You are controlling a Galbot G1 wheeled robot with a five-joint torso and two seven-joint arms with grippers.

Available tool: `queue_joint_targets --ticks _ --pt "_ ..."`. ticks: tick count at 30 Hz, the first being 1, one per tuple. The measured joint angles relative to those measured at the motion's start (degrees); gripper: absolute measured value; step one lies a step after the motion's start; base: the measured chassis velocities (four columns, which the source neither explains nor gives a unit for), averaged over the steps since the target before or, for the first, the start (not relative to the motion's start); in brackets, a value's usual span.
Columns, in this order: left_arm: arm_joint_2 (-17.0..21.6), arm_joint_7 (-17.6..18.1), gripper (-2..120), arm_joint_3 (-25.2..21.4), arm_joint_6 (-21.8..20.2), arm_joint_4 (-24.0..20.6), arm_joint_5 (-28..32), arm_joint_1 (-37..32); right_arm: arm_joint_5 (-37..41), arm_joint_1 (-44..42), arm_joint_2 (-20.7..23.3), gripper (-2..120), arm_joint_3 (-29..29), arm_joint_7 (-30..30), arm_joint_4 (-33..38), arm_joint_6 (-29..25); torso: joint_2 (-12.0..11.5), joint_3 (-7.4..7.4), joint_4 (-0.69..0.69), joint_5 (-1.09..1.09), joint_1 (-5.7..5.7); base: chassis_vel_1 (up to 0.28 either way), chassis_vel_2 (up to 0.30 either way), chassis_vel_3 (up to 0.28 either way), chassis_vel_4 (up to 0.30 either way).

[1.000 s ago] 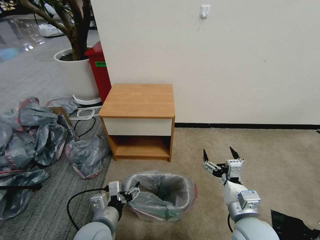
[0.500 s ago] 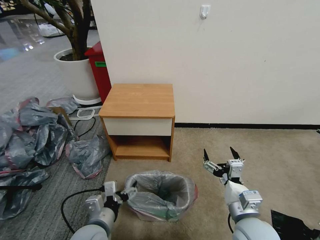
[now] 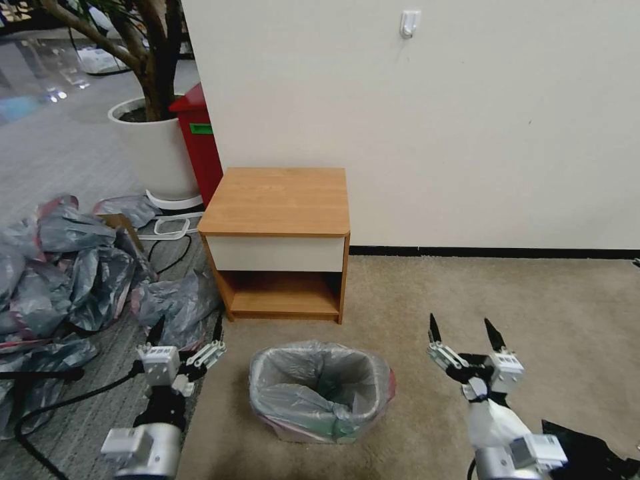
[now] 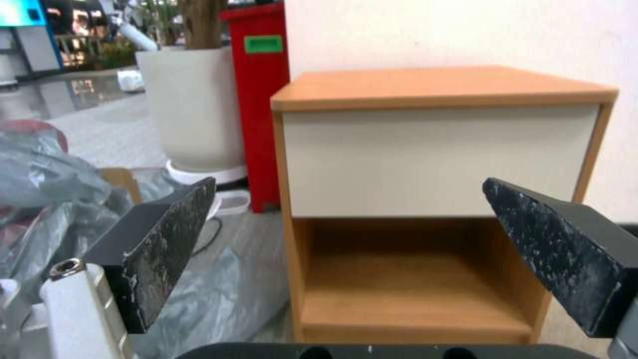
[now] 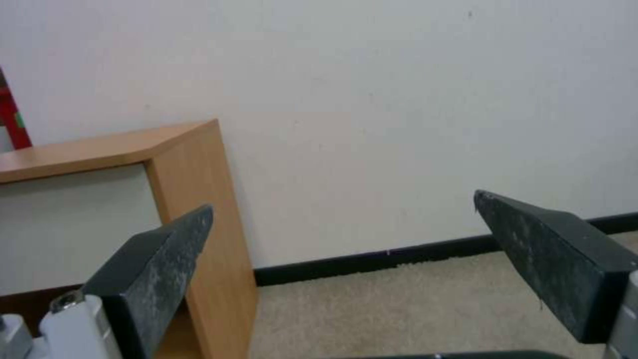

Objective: Pick up the garbage bag from the table and place it over the trash can.

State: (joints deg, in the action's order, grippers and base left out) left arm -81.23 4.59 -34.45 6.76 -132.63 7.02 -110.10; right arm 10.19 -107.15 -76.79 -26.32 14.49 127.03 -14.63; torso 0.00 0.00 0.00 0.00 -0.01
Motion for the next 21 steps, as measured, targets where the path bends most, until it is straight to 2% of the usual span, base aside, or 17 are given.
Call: queue_joint_targets --ticks 21 --pt "0.0 0.5 100 0.4 -0.7 -0.1 -0.2 -0.3 -0.5 0.0 -0.1 100 -0.1 0.3 -0.2 -0.1 0.0 0.00 0.00 0.00 0.01 0.000 0.000 0.000 0.000"
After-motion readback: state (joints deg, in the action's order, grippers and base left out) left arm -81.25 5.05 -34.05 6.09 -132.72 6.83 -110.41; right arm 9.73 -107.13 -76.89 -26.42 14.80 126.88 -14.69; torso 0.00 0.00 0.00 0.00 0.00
